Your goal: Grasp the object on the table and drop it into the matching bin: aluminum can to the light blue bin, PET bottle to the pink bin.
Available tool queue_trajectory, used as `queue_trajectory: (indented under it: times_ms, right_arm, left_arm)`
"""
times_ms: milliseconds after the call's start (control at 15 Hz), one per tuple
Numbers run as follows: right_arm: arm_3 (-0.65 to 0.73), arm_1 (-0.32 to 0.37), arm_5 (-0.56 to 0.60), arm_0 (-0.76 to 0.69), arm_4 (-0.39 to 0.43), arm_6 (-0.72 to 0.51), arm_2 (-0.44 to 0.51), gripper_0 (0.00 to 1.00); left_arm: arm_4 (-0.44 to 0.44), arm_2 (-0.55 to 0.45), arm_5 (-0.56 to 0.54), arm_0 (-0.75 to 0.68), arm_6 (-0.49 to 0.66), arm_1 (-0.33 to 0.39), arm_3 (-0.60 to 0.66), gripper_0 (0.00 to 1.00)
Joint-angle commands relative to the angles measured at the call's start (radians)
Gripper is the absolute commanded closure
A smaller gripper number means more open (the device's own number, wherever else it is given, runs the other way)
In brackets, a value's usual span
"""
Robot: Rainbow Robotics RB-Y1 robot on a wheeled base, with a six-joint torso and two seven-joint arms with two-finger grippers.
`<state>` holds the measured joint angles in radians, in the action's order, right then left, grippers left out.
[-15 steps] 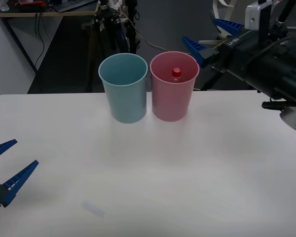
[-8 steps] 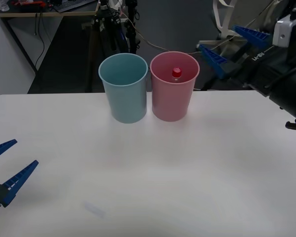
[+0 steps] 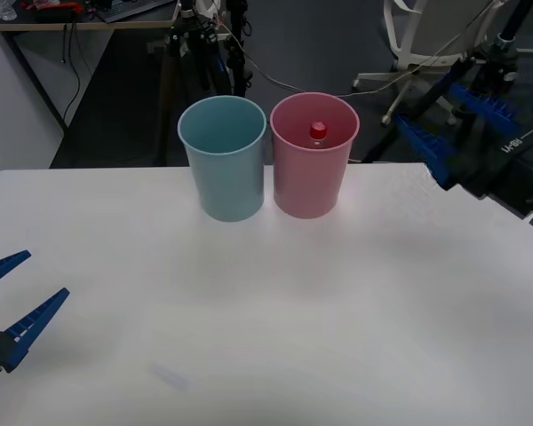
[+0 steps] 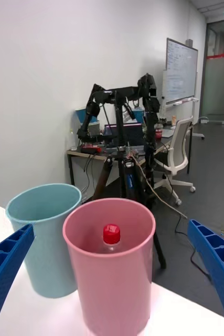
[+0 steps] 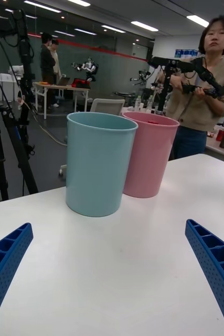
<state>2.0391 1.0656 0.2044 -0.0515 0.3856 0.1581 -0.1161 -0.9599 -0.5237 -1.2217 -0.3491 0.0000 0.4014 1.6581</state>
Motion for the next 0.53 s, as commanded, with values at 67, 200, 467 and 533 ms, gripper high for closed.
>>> queue_trajectory:
  times_ms: [67,200,467,533]
  right_arm:
    - [-0.002,-0.052,0.089,-0.087,0.119,-0.078,0.059,0.0]
    - [-0.002,-0.092,0.135,-0.126,0.185,-0.123,0.087,0.0]
    - [-0.005,-0.179,0.237,-0.212,0.311,-0.16,0.135,0.0]
    - [-0.005,-0.2,0.27,-0.234,0.341,-0.166,0.151,0.0]
  left_arm:
    - [0.0,0.0,0.0,0.0,0.0,0.0,0.0,0.0]
    - [0.0,0.0,0.0,0.0,0.0,0.0,0.0,0.0]
    - [0.0,0.0,0.0,0.0,0.0,0.0,0.0,0.0]
    - [0.0,0.0,0.0,0.0,0.0,0.0,0.0,0.0]
